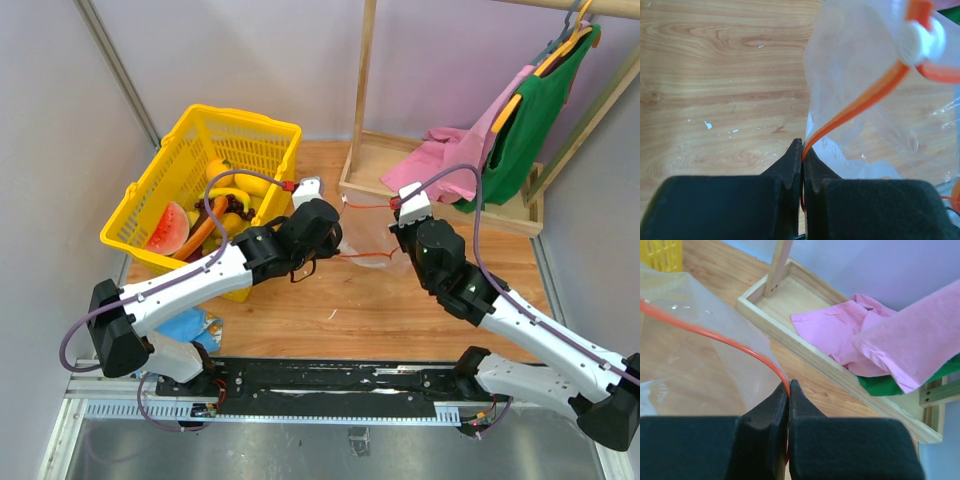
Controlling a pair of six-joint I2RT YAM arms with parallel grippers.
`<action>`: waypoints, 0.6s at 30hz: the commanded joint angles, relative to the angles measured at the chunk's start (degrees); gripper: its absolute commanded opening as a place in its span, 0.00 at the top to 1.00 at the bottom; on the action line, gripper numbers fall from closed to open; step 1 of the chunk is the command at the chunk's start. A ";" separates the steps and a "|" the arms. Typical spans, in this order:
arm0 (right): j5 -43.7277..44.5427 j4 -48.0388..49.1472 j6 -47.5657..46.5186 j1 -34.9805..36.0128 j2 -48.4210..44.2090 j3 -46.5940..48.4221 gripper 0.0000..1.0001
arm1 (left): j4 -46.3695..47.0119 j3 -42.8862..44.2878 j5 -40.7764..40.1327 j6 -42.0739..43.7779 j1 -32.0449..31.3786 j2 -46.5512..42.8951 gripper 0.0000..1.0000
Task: Place the food in the zip-top bag and seal the zipper
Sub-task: Open the zipper of the food storage bag.
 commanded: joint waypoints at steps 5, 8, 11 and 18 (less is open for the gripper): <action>-4.41 -3.39 -1.51 -0.79 0.80 -0.81 0.99 | 8.89 -2.68 3.15 3.37 -0.39 -0.70 0.73; -4.35 -4.03 -1.46 -0.77 0.88 -0.97 0.99 | 9.08 -2.45 3.00 3.62 -0.41 -1.06 0.63; -4.29 -4.43 -1.80 -0.71 1.03 -1.08 0.99 | 9.48 -2.92 3.07 3.82 -0.42 -2.42 0.54; -3.38 -4.37 -2.99 -0.68 1.93 -1.18 0.99 | 11.53 -4.51 5.53 7.56 -0.37 -6.95 0.30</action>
